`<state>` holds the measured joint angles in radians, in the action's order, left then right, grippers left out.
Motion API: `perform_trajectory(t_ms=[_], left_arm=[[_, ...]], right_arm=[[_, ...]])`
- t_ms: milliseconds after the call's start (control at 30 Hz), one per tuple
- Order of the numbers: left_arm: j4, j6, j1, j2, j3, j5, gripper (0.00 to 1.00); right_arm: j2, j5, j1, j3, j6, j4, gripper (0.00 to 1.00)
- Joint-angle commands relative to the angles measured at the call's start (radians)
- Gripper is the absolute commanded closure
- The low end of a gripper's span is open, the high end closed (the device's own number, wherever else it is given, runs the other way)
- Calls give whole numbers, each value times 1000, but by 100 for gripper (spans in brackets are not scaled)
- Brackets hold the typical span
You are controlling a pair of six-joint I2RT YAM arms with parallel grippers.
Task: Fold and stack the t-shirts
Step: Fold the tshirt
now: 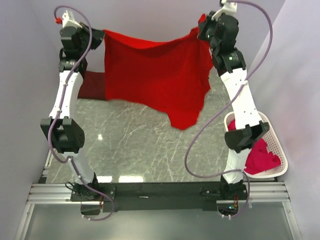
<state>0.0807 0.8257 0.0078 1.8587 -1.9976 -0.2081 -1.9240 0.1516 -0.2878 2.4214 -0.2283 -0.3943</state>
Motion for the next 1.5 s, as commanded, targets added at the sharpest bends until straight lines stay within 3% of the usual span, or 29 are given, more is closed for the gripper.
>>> perform_trajectory(t_ms=[0, 133, 267, 333, 533, 667, 867, 1000, 1200, 1333, 1467], left_arm=[[-116, -20, 40, -42, -156, -146, 99], [-171, -14, 58, -128, -32, -160, 99], [-211, -14, 69, -239, 208, -165, 99], [-228, -4, 83, -302, 293, -166, 99], [-254, 41, 92, -489, 702, -142, 99], [-141, 67, 107, -723, 1045, -30, 99], [142, 32, 116, -1013, 1335, 98, 99], [212, 29, 116, -1046, 1447, 56, 99], [195, 82, 116, -1006, 1547, 27, 99], [228, 96, 116, -1036, 1568, 58, 99], [260, 102, 116, -1035, 1567, 68, 99]], right_arm=[[232, 39, 13, -146, 70, 271, 100], [253, 49, 13, -139, 61, 186, 100], [432, 65, 13, -426, 49, 264, 100], [479, 81, 12, -497, 24, 233, 100], [727, 85, 13, -979, -110, 210, 100], [942, -4, 3, -1406, -226, 175, 100], [1221, -66, -68, -1816, -385, -3, 100], [1297, -106, -91, -1914, -532, -95, 100], [1214, -90, -105, -1940, -580, -118, 100], [1186, 6, -206, -1909, -605, -127, 100], [1039, 58, -232, -1794, -545, -95, 100]])
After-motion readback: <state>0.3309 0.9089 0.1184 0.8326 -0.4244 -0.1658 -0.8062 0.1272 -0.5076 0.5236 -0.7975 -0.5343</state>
